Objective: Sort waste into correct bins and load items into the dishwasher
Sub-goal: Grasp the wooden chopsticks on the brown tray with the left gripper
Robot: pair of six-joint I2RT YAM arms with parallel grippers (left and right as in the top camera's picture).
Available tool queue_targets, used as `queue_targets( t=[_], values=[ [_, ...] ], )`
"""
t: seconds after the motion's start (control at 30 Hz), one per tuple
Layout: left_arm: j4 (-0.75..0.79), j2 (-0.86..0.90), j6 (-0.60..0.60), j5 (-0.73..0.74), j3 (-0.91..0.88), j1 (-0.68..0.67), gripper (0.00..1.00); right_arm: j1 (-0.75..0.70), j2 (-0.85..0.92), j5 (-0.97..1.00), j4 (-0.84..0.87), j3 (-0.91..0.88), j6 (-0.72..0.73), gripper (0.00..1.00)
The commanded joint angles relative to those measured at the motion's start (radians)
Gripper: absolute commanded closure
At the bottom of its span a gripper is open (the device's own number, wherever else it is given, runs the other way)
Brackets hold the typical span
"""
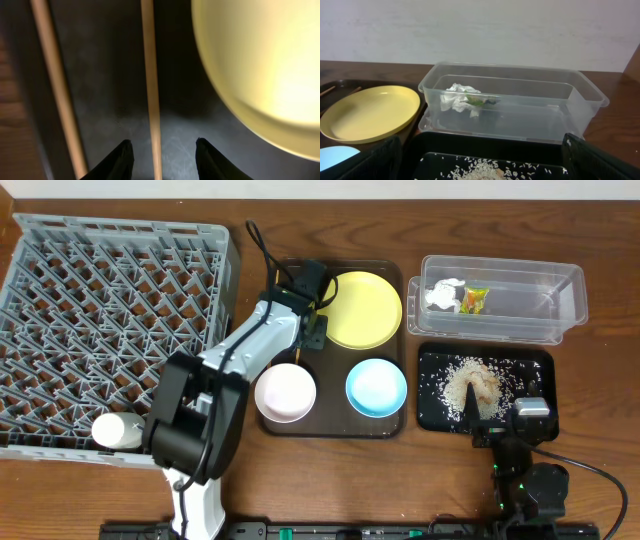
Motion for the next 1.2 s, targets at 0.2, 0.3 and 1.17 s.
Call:
queue_targets(
  t=[0.2,0.3,1.17],
  values=[
    [0.021,0.074,-0.005,-0.023,0.003,0.003,0.78,-0.006,-0.007,-0.001,-0.003,-0.002,-0.007,0.01],
    [0.016,0.071,0.003,-0.023,0.004,0.005,0.94,-0.006,-0.007,-0.001,-0.003,-0.002,-0.007,0.01],
    [-0.237,-0.355,0.348,-0.128,-0.040,0.376,0.94,-0.006,-0.007,-0.001,-0.003,-0.002,-0.007,0.01]
  ],
)
